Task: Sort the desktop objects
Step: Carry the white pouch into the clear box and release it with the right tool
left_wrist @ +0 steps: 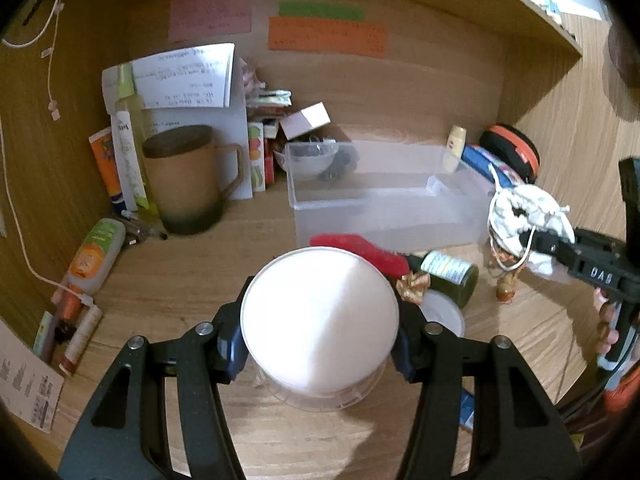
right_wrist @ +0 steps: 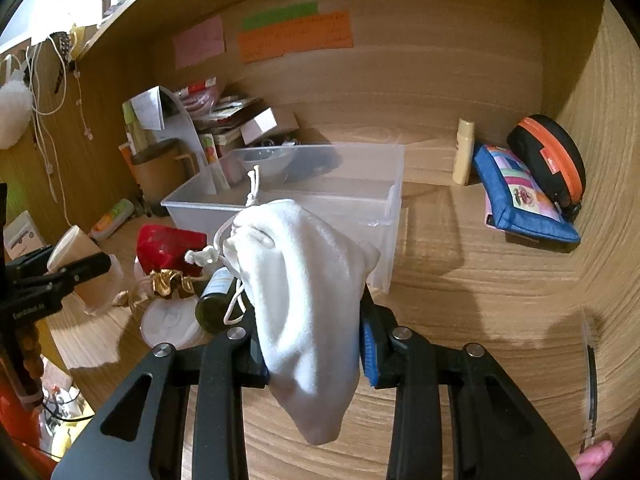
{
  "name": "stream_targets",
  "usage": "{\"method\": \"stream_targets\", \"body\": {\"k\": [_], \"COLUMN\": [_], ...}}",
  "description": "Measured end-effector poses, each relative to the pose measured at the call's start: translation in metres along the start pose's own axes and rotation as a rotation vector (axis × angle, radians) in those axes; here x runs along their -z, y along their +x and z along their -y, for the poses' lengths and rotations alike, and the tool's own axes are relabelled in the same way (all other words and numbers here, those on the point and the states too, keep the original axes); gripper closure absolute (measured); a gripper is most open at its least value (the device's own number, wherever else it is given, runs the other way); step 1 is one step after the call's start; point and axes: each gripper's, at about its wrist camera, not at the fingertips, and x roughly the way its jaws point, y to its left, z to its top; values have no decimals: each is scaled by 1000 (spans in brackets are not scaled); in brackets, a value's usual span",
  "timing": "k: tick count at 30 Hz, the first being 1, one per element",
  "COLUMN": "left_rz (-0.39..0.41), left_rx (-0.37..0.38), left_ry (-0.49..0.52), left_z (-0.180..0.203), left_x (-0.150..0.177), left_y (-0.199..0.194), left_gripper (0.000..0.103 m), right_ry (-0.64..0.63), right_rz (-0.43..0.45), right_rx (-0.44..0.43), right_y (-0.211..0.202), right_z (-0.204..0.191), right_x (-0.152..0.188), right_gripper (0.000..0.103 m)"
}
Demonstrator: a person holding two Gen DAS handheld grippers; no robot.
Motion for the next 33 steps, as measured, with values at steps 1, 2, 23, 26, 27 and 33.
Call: {"method": "stream_targets", "body": {"k": [1,2,23,26,27,33], "left_rz": [6,10,33,18,13,-36], "left_rx": [1,1,123,144,149,177], "left_ry": [-5,-9,-8,-3,-2,-3], "left_z": [-2,-3,-14,-12,-11,-9], "left_x": [-4,-6,-90,-99,-101,-109], "left_y": [-1,0,42,56,60,90], "left_gripper": [47,47,47,47,47,47], "right_ry": [5,13,-38,-54,-59,-82], "right_rz": [5,9,41,38,35,9], "right_rx": [0,-6,38,46,47,43], "right_y": [0,0,19,26,28,46], "right_z": [1,2,7,7,7,8], "right_x": [-1,-2,-40,-47,-49,-59], "right_gripper": [73,73,73,73,73,73]}}
